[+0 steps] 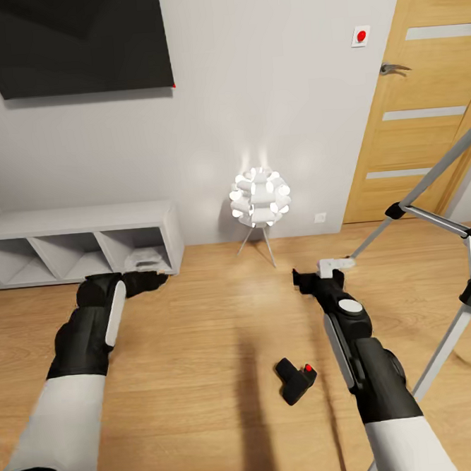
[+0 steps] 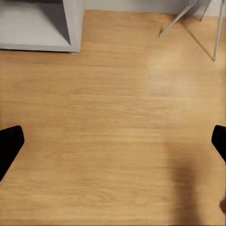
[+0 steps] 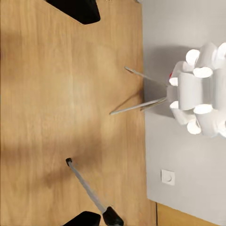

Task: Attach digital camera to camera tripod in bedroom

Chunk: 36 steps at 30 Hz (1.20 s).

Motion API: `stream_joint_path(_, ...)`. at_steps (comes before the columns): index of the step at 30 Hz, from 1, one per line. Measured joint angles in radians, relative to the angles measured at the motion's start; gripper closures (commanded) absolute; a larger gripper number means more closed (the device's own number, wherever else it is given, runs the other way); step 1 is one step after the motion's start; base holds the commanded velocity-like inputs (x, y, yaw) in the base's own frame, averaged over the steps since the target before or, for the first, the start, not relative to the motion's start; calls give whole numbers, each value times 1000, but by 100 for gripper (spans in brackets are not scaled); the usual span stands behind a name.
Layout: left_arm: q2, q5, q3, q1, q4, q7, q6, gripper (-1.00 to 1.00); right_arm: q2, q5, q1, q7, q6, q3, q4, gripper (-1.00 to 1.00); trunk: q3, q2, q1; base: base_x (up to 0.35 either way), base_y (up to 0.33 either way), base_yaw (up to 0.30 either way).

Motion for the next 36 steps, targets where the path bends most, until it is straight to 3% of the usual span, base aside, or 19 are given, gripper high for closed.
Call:
stream_joint_path(2, 10, -1, 0, -160, 201, 0, 6, -100, 2, 0, -116, -1, 41, 0, 88, -100, 0, 0, 0, 0, 0, 0)
stream_joint_path(4, 19, -1, 0, -270, 383, 1, -13, -100, 8, 0, -222, -1, 55, 0, 182, -100, 0, 0, 0, 0, 0, 0)
stream_joint_path(6, 24, -2, 0, -355, 544, 13, -73, -100, 19, 1, -343, -2, 61, 0, 305, -100, 0, 0, 0, 0, 0, 0)
stream_joint_path(10, 45, -1, -1, -416, 702, 100, -148, -100, 28, 2, -621, -2, 63, 0, 645, -100, 0, 0, 0, 0, 0, 0)
stream_joint_path(13, 68, 3, -3, -426, 777, 119, -162, -100, 29, 3, -722, -2, 61, -1, 752, -100, 0, 0, 0, 0, 0, 0)
stream_joint_path(22, 76, 4, -10, -428, 754, 123, -163, -100, 18, 5, -758, -3, 57, -4, 787, -100, 0, 0, 0, 0, 0, 0)
stream_joint_path(27, 75, 5, -12, -428, 750, 90, -159, -100, 14, 5, -759, -4, 56, -2, 788, -100, 0, 0, 0, 0, 0, 0)
stream_joint_path(36, 79, 2, -12, -428, 755, 81, -159, -100, 15, 5, -759, -2, 56, 0, 785, -100, -35, -2, 4, 0, 0, 0)
